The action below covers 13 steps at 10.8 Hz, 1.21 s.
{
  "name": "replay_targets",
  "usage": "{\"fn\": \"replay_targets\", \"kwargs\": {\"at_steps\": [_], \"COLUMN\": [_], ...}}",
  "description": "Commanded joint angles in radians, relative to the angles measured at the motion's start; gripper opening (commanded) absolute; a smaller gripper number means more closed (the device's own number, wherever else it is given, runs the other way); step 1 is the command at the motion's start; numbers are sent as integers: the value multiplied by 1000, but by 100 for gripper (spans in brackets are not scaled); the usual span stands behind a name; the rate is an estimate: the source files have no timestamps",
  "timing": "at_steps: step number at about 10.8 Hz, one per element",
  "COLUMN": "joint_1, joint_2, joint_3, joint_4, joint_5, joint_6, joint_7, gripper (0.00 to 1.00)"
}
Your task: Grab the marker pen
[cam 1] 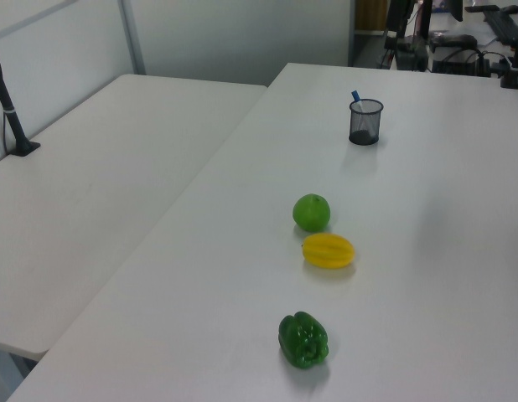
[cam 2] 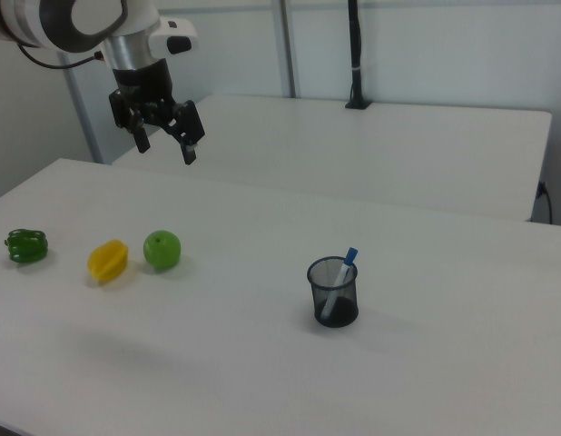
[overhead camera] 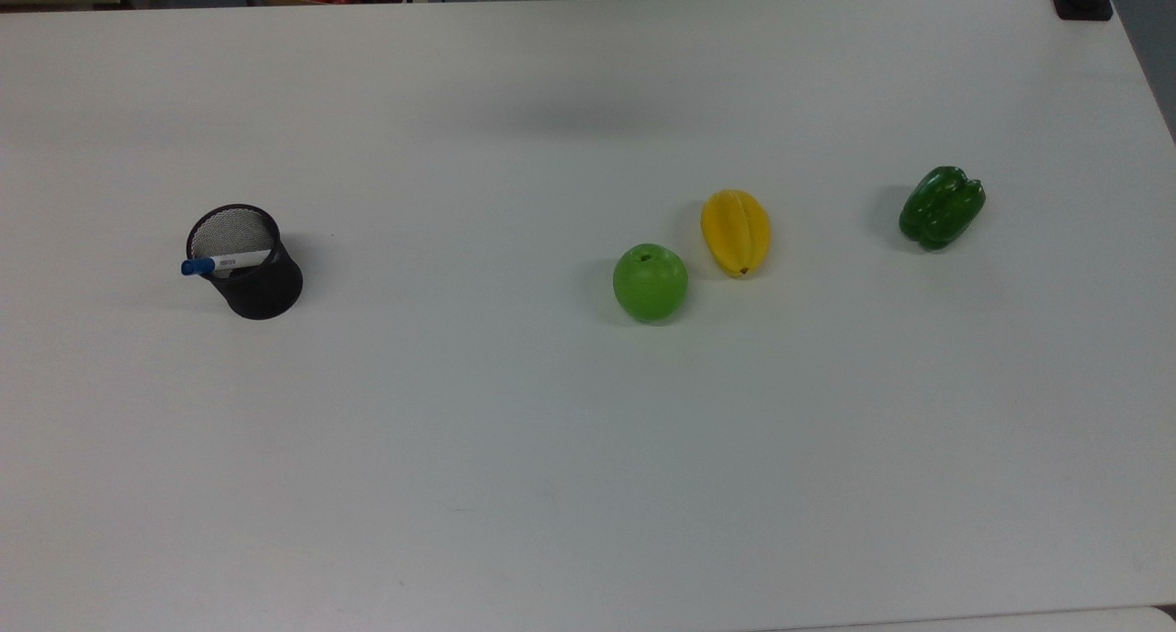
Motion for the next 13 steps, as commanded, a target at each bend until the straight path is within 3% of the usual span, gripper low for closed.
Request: {"fn": "replay_targets", "kwargs": {"at_steps": [1,13], "joint_1": [-17,-61], "joint_2": [-13,26], "joint_3": [11,5], "joint_4": [-24,7], "joint_5": [10,-8], "joint_6": [20,22], "joint_7": [-34,-32], "gripper": [100,100]}}
